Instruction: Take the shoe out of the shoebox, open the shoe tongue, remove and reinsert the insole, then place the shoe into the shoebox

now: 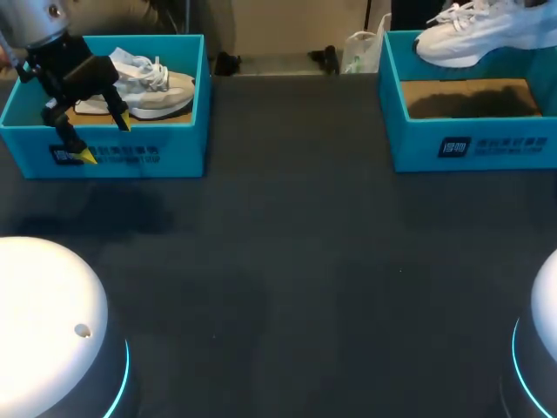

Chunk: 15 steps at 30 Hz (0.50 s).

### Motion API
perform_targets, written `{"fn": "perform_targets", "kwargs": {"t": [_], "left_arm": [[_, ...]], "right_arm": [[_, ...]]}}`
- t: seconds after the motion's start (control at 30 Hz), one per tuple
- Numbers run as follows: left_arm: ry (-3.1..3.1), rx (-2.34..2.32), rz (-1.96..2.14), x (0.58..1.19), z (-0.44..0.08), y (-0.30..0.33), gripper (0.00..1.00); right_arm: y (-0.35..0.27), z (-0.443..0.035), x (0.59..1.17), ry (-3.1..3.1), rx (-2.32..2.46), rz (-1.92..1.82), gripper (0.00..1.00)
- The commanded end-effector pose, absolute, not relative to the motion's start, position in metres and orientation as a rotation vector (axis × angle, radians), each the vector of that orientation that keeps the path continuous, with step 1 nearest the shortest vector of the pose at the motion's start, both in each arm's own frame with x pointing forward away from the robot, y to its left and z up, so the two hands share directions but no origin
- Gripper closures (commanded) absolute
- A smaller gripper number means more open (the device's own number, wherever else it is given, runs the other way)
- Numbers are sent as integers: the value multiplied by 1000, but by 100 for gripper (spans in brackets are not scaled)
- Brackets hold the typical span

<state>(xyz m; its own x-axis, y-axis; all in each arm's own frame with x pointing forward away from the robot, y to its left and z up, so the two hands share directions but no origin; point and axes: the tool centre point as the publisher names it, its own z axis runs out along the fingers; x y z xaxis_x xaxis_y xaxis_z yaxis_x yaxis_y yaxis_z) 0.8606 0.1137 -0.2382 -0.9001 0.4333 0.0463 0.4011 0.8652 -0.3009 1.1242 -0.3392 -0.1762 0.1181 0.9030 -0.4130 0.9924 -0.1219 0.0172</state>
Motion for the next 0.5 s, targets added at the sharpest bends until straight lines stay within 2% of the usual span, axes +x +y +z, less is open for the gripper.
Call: {"fn": "perform_targets", "kwargs": {"t": [0.03,0.5], "left_arm": [[-2925,-656,432,860,-238,114,0],[-2925,-656,432,860,-238,114,0]], "right_arm": [[-334,-184,1108,1844,2110,-412,100],[-329,-211,1090,1841,2133,-401,100]]}}
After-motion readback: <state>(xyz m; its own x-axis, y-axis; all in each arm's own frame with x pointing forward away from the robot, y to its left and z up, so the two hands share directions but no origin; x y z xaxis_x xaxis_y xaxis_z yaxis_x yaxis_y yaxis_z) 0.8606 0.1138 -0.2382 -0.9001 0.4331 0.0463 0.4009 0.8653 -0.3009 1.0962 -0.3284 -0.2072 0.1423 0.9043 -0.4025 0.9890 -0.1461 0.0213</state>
